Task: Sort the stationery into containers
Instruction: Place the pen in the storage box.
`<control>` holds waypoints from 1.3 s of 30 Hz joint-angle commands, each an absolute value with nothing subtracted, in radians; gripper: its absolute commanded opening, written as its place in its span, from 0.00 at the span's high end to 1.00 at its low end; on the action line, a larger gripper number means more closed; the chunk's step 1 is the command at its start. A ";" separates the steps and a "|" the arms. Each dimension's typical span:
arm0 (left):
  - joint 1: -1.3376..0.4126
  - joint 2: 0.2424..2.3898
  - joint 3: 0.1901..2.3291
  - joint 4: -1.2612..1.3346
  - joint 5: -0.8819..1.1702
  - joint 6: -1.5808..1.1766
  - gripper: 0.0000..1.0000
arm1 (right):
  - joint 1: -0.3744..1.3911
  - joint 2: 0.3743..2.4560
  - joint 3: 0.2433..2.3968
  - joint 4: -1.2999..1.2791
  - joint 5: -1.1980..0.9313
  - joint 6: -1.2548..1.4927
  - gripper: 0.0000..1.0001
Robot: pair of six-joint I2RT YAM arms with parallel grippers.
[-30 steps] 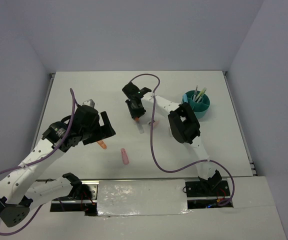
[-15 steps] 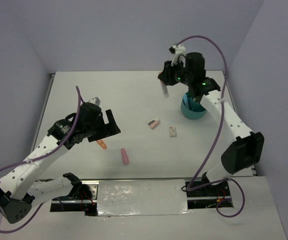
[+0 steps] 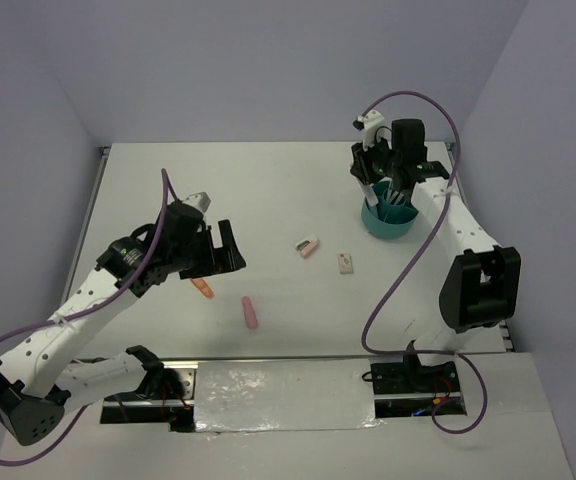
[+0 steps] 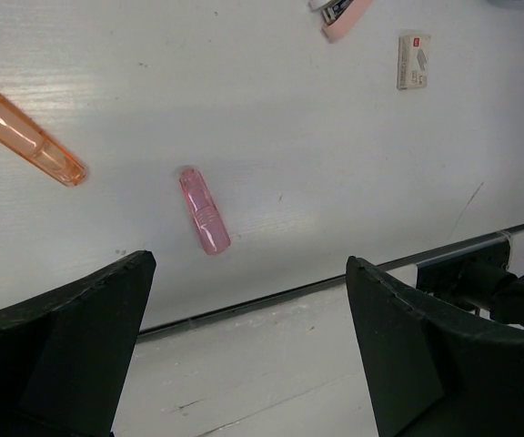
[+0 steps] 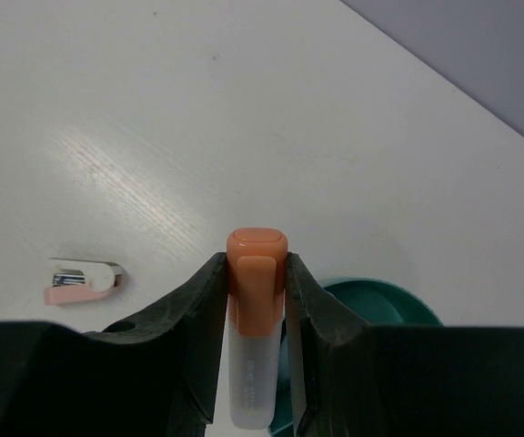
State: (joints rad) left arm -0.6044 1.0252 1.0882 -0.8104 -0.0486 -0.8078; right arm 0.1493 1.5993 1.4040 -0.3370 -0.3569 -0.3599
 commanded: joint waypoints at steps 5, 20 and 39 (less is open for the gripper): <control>-0.600 1.019 1.134 -0.764 -0.008 -0.723 0.01 | 0.110 1.681 1.482 -0.313 -0.410 -0.442 0.99; -0.598 1.026 1.166 -0.750 -0.008 -0.638 0.01 | 0.109 1.735 1.416 -0.195 -0.351 -0.426 0.92; -0.591 1.066 1.138 -0.660 0.067 -0.611 0.01 | 0.098 1.666 1.258 -0.108 -0.308 -0.394 0.73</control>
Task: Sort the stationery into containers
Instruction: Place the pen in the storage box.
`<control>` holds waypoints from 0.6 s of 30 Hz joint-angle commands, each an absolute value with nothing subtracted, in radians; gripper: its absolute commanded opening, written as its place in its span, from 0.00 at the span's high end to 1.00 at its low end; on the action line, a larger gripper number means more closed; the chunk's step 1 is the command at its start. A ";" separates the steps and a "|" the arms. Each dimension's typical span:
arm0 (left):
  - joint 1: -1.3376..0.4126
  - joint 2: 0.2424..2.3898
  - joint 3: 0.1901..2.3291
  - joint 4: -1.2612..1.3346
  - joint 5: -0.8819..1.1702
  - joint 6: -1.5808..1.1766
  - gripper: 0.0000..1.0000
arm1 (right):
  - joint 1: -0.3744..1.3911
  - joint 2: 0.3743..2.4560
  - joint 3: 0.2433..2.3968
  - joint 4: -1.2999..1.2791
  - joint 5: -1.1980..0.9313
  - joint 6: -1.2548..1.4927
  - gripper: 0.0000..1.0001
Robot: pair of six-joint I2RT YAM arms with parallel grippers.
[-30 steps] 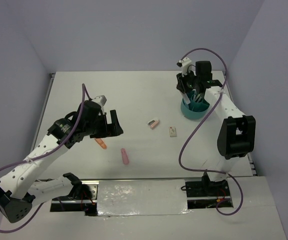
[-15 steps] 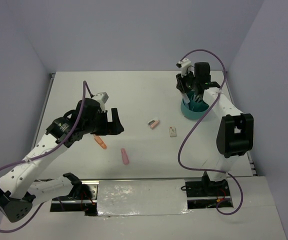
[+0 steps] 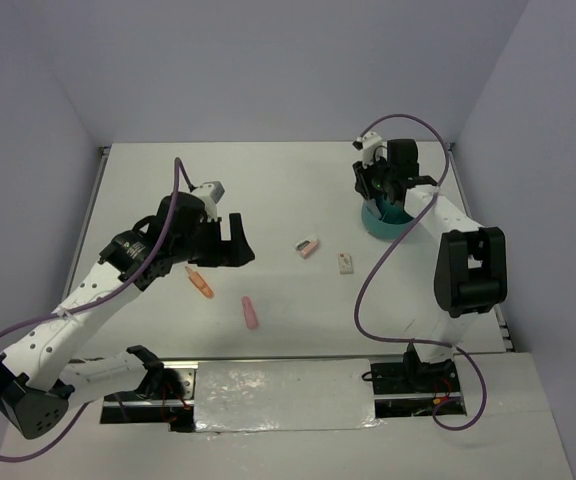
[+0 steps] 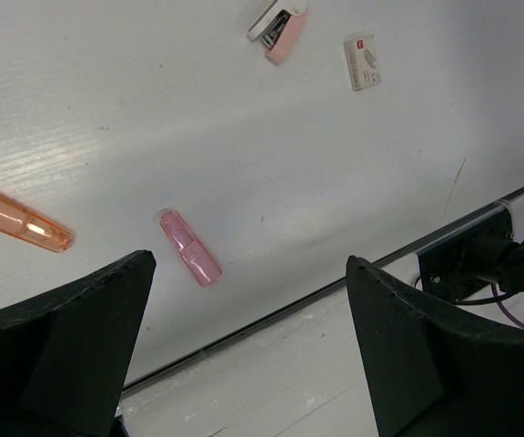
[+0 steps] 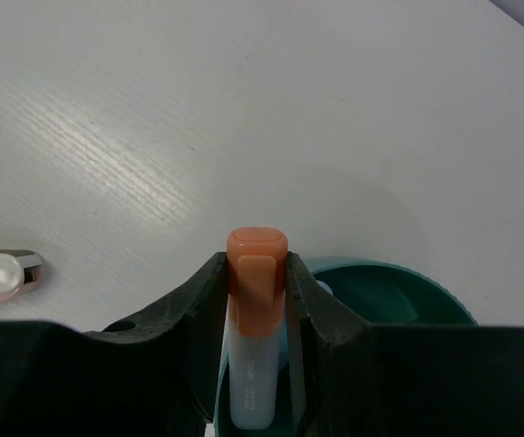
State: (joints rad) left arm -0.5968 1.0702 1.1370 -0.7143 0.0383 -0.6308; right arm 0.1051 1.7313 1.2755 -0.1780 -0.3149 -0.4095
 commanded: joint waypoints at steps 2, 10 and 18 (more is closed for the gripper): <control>-0.588 1.066 1.135 -0.657 0.069 -0.609 0.01 | 0.098 1.658 1.244 -0.103 -0.304 -0.391 0.69; -0.580 1.066 1.129 -0.658 0.080 -0.603 0.01 | 0.094 1.592 1.210 -0.078 -0.325 -0.365 0.34; -0.577 1.058 1.121 -0.649 0.075 -0.610 0.01 | 0.098 1.490 1.219 -0.080 -0.356 -0.278 0.00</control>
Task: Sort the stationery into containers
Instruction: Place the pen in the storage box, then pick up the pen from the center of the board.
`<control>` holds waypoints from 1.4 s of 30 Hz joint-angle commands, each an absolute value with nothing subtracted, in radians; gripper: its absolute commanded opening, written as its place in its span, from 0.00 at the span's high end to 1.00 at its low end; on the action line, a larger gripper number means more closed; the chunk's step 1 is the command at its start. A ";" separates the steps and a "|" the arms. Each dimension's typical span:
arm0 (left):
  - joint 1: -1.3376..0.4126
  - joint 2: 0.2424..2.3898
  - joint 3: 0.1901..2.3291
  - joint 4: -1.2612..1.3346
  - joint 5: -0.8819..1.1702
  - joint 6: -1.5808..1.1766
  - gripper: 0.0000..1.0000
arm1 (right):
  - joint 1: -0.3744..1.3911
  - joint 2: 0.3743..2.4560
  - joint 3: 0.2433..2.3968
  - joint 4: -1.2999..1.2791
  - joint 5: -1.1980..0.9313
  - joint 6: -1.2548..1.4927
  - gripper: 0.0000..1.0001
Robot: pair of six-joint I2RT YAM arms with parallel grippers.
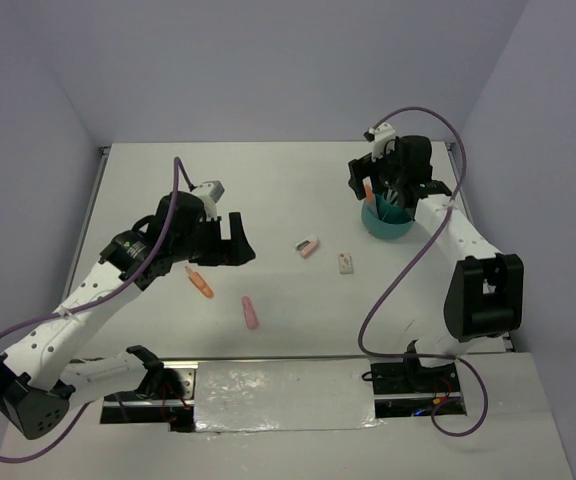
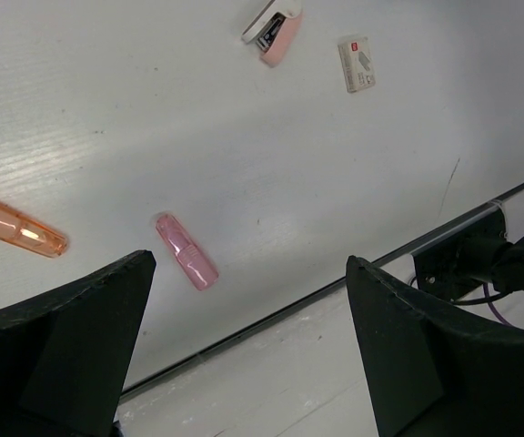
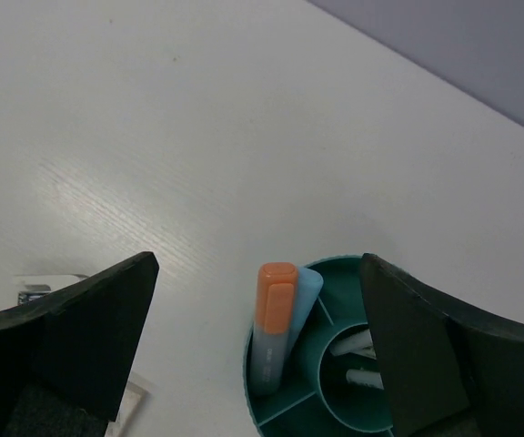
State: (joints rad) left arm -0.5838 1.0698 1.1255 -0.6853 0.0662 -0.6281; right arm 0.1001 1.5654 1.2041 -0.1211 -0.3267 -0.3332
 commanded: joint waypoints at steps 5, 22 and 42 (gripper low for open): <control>-0.571 1.095 1.163 -0.741 -0.073 -0.659 0.01 | 0.169 1.414 1.255 -0.170 -0.148 -0.129 0.00; -0.499 1.227 1.195 -1.035 -0.420 -0.948 0.01 | 0.529 1.103 0.901 -0.452 0.117 0.414 0.10; -0.376 1.575 0.996 -0.786 -0.428 -1.123 0.15 | 0.710 0.943 0.864 -0.506 -0.064 0.385 0.24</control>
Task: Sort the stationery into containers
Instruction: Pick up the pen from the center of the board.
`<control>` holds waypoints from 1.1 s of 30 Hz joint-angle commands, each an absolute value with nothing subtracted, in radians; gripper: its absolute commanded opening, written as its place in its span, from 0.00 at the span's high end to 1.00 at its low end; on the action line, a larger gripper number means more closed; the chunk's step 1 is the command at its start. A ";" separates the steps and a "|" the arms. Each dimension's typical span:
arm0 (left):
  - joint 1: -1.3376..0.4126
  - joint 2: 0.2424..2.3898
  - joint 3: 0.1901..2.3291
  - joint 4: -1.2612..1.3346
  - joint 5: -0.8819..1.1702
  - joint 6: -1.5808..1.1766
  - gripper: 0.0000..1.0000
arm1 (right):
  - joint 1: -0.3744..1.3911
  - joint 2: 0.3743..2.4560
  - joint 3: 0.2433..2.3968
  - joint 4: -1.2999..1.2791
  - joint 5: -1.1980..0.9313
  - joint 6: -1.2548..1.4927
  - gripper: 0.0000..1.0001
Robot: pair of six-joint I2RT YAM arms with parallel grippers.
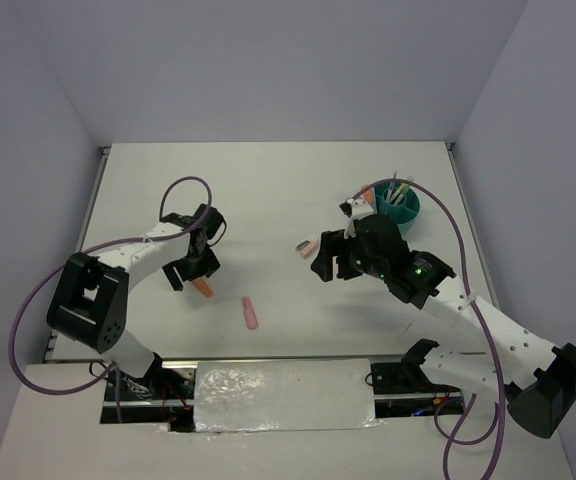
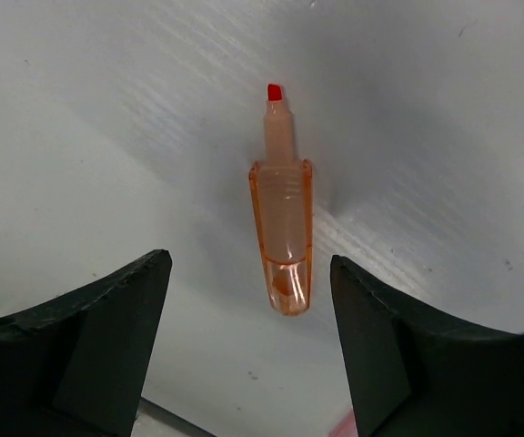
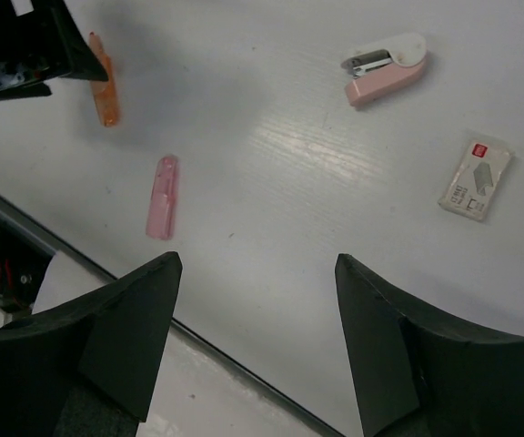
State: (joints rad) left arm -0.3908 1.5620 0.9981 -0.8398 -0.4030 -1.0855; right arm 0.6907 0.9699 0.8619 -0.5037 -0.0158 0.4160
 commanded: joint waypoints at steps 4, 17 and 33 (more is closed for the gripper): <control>-0.376 1.612 0.970 -0.741 -0.411 -1.132 0.22 | 0.724 0.948 0.891 -0.514 -0.064 0.373 0.19; -0.374 1.623 0.893 -0.641 -0.376 -1.124 0.75 | 0.767 0.962 0.971 -0.520 0.032 0.370 0.00; -0.733 1.290 1.244 -0.703 -0.259 -1.305 1.00 | 0.781 1.032 0.805 0.041 -0.285 0.715 0.24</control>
